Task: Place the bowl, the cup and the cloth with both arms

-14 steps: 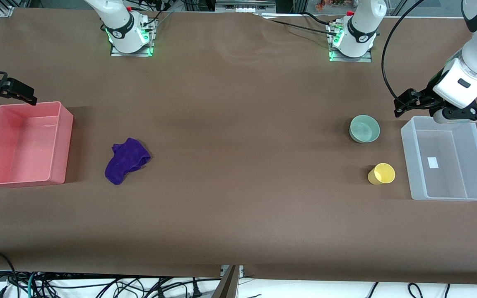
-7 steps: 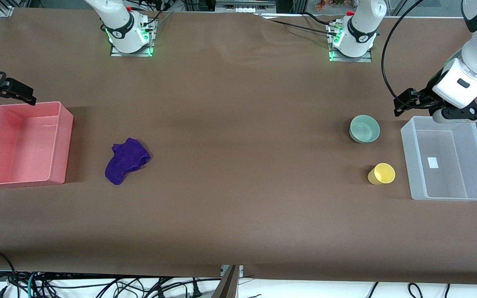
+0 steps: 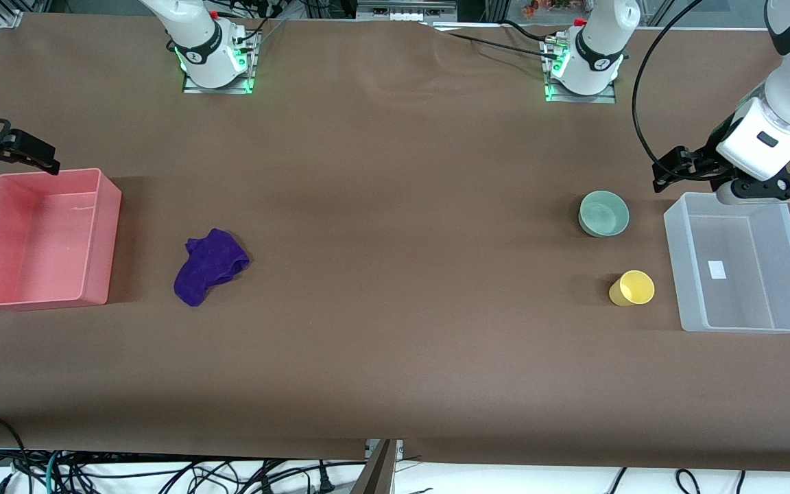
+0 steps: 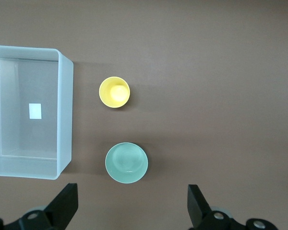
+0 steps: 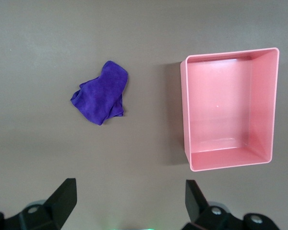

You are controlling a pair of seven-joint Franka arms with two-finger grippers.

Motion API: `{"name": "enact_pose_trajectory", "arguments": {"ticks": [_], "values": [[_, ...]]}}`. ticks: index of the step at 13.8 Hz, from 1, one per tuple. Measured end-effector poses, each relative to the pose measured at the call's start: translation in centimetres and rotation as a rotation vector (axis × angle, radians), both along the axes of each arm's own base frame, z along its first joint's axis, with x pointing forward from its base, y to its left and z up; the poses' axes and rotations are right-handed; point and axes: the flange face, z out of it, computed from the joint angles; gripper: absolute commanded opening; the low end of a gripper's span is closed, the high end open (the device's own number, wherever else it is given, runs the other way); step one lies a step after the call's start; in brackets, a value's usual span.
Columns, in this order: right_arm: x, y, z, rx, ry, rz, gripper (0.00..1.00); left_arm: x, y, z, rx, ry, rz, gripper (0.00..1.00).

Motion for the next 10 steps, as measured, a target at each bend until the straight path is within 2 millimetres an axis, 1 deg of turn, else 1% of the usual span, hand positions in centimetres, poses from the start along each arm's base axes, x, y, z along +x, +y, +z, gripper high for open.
{"name": "enact_pose_trajectory", "arguments": {"ticks": [4,6,8,10], "values": [[0.0,0.0,0.0,0.000,0.001,0.000,1.00,-0.1,0.0,-0.3,0.002,0.018,0.000,1.00],[0.2,0.2,-0.4,0.001,0.007,0.003,1.00,-0.4,0.0,-1.0,0.005,0.069,-0.022,1.00],[0.4,0.7,-0.8,0.002,0.013,0.013,1.00,-0.7,0.0,-2.7,0.004,0.155,-0.104,1.00],[0.6,1.4,-1.2,0.002,0.019,0.025,1.00,-0.2,0.4,-5.2,-0.001,0.209,-0.139,1.00]]}}
